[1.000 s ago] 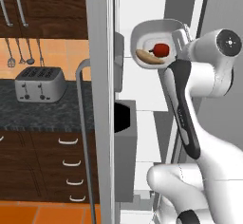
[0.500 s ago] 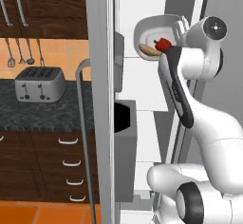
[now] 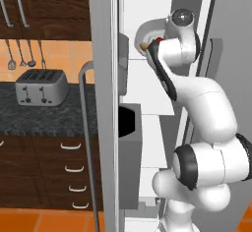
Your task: Take the meat container that has the shrimp and place it on the second highest rack of the freezer. Then take the vegetable container that has the sweet potato and bell pepper and place it on the highest rack of the freezer.
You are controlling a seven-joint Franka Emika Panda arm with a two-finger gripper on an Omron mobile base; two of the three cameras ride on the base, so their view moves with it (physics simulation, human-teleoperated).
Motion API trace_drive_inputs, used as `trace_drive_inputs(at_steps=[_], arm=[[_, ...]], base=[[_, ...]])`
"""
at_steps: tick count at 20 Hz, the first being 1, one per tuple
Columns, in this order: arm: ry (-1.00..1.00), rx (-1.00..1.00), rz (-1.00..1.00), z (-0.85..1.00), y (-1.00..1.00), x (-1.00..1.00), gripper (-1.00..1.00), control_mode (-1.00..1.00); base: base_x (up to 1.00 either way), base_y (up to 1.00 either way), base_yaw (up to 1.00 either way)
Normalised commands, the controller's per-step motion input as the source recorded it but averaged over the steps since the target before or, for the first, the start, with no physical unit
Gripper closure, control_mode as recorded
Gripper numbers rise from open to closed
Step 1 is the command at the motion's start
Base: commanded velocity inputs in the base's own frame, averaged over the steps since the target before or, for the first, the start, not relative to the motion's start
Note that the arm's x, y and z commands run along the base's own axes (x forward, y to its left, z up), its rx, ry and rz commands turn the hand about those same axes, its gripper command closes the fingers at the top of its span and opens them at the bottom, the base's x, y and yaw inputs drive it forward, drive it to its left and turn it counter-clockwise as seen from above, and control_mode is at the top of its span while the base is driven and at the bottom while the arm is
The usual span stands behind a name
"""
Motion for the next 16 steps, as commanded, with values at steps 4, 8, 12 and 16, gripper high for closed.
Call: trace_drive_inputs(at_steps=[4, 8, 12, 16], arm=[[0.02, -0.03, -0.01, -0.24, -0.05, 0.71, -1.00, -1.00], [-0.08, -0.10, 0.00, -0.41, -0.09, -0.28, -1.00, -1.00], [-0.29, -0.01, 0.00, -0.11, -0.07, -0.96, -1.00, -1.00], [-0.35, 0.07, 0.00, 0.00, -0.08, -1.00, -1.00, -1.00]], base=[[0.00, 0.00, 0.00], [0.00, 0.00, 0.00], [0.00, 0.00, 0.00], [0.00, 0.00, 0.00]])
